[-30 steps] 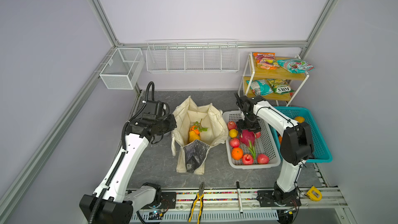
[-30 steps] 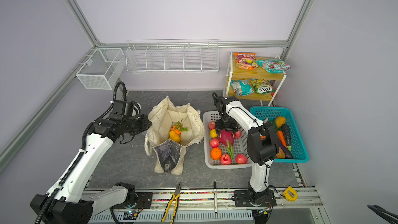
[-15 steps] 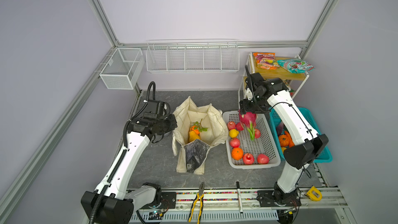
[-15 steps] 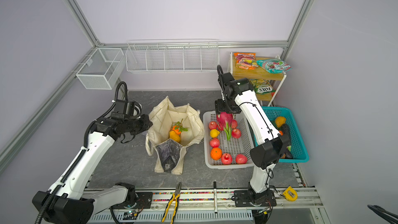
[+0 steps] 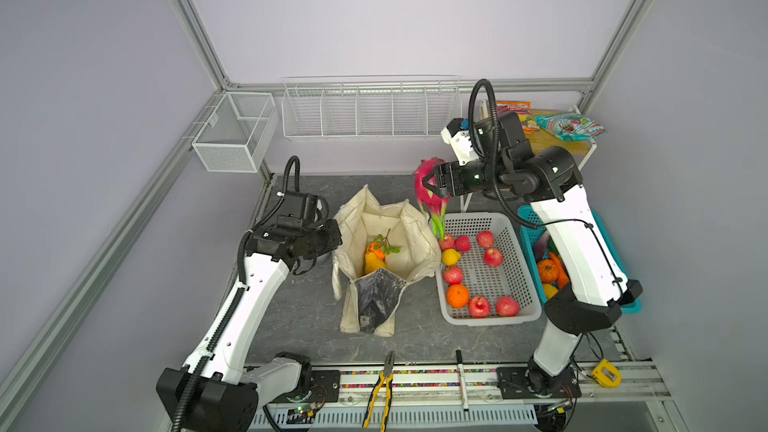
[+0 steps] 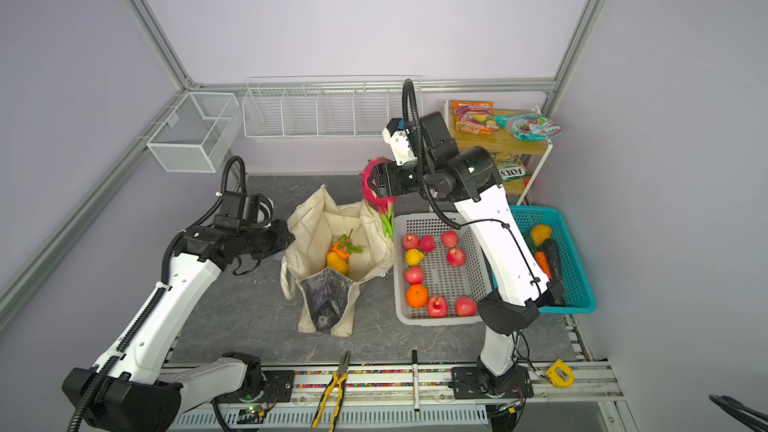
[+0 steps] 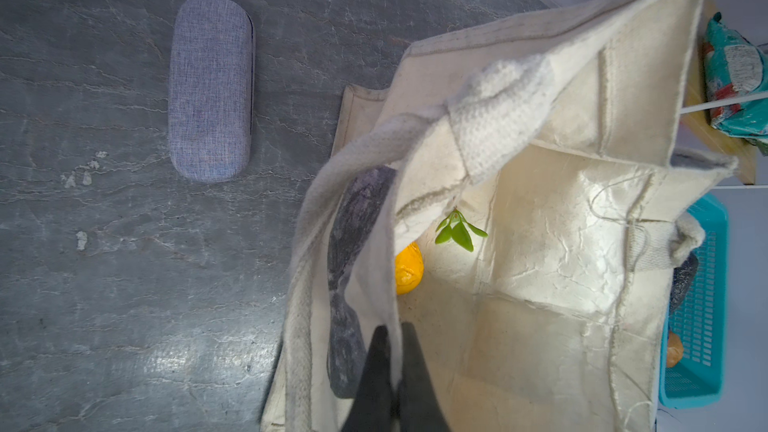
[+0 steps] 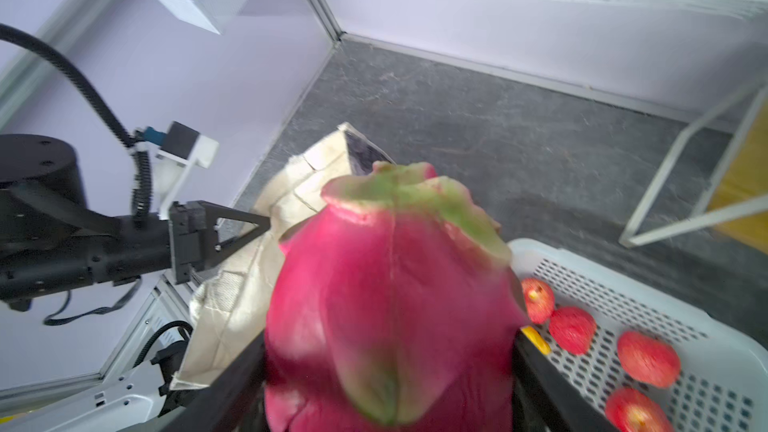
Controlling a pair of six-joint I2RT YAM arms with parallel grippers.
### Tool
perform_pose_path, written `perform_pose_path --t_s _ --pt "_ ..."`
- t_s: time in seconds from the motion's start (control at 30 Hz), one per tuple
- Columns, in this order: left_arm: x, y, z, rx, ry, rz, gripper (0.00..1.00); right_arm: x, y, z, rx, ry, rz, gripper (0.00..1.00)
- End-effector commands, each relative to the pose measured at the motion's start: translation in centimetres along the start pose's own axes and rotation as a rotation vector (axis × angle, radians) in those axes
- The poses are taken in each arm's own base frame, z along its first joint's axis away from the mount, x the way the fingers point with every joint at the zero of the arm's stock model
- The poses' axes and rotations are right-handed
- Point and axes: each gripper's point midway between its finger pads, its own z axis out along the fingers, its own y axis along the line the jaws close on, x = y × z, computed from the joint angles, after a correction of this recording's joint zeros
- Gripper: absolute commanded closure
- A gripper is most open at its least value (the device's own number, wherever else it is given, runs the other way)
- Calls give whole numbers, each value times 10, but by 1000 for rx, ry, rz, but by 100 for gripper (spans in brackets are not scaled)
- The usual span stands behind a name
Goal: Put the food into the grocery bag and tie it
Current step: 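Lift the dragon fruit with the right gripper and carry it toward the bag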
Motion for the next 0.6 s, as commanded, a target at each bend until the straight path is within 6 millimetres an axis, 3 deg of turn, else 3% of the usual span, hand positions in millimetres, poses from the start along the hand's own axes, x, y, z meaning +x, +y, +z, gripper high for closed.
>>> perform_pose_path --t_s 0.0,0.2,0.4,0.57 --pt "-6 -6 -9 17 -19 8 100 -35 38 9 -123 -141 -78 37" --pt "-6 -6 -11 19 -23 4 100 -30 70 51 -204 -124 -111 37" --pt "-9 -8 -14 25 -38 -2 100 7 82 97 -219 -14 -124 36" --pt "-9 -8 -15 26 -41 -4 100 40 75 123 -190 57 -125 35"
